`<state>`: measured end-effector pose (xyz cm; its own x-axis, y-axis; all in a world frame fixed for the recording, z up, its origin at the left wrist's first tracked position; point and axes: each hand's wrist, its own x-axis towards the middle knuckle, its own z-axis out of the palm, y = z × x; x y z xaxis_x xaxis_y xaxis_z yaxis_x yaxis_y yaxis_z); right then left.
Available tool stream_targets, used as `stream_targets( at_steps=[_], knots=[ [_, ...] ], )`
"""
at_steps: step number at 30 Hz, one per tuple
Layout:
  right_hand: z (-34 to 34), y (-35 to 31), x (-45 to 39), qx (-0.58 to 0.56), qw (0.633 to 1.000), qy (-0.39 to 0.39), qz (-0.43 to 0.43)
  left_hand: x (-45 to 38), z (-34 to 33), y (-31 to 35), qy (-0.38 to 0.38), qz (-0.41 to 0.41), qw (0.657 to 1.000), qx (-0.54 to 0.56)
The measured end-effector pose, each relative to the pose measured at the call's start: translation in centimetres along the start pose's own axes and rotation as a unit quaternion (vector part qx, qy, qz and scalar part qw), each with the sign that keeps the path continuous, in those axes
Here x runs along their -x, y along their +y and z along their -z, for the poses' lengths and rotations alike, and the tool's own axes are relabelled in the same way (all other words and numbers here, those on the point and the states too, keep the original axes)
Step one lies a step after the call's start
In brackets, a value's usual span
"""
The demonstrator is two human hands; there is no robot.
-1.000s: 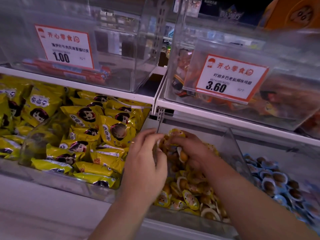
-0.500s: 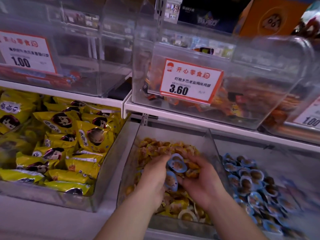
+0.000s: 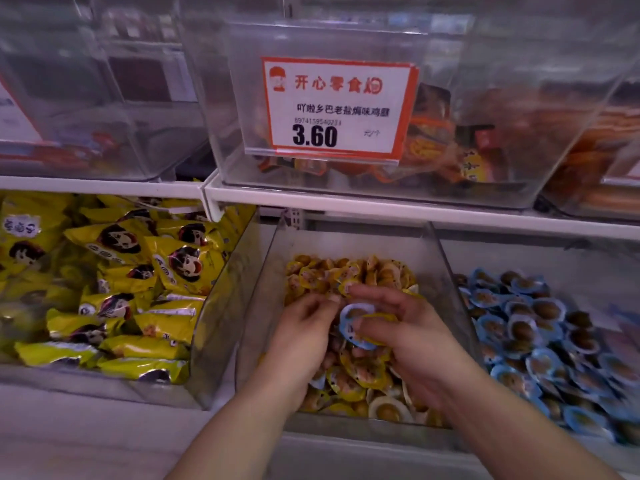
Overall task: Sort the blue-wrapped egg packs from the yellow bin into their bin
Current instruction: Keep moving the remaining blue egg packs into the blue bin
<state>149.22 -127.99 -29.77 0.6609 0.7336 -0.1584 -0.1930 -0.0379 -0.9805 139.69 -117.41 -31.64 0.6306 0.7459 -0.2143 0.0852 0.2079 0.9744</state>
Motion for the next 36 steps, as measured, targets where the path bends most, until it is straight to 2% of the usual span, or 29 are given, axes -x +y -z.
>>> stream_targets(
  at_steps=[6,10,12,16,19,21,22,24,26,28,33,36],
  knots=[
    [0.7,0.0,0.3,0.008,0.998,-0.049,0.042,0.4,0.3,0.6,-0.092,-0.065,0.994,0.007],
    [1.0,-0.4,0.7,0.162,0.978,-0.084,0.099,0.5,0.4,0.5,-0.046,-0.097,0.994,-0.004],
    [0.9,-0.4,0.7,0.203,0.969,-0.087,0.111,0.5,0.7,0.7,-0.03,-0.122,0.992,-0.023],
    [1.6,-0.2,0.1,0.283,0.95,-0.022,0.131,0.4,1.9,1.3,0.001,-0.168,0.985,-0.031],
    [1.7,-0.1,0.1,0.381,0.913,0.033,0.141,0.5,2.9,1.8,0.016,-0.169,0.985,-0.013],
    [1.3,-0.2,0.2,0.412,0.888,0.079,0.185,0.8,3.0,2.3,0.009,-0.165,0.986,0.02],
    [1.0,-0.4,0.2,0.4,0.889,0.092,0.205,1.0,3.0,2.5,0.006,-0.16,0.986,0.048],
    [0.1,-0.8,0.3,0.313,0.923,0.075,0.209,1.1,3.0,3.0,0.012,-0.144,0.984,0.104],
    [-0.9,-1.4,0.5,0.164,0.97,0.004,0.178,1.1,3.1,3.2,0.028,-0.134,0.984,0.117],
    [-2.0,-1.4,0.8,0.101,0.979,-0.044,0.173,1.2,2.9,3.0,0.028,-0.125,0.987,0.092],
    [-3.7,0.2,0.8,0.209,0.949,0.019,0.235,1.3,2.1,2.4,0.032,-0.074,0.994,0.074],
    [-3.7,0.5,0.9,0.254,0.929,0.018,0.269,1.4,2.3,2.3,0.044,-0.148,0.987,-0.038]
  ],
)
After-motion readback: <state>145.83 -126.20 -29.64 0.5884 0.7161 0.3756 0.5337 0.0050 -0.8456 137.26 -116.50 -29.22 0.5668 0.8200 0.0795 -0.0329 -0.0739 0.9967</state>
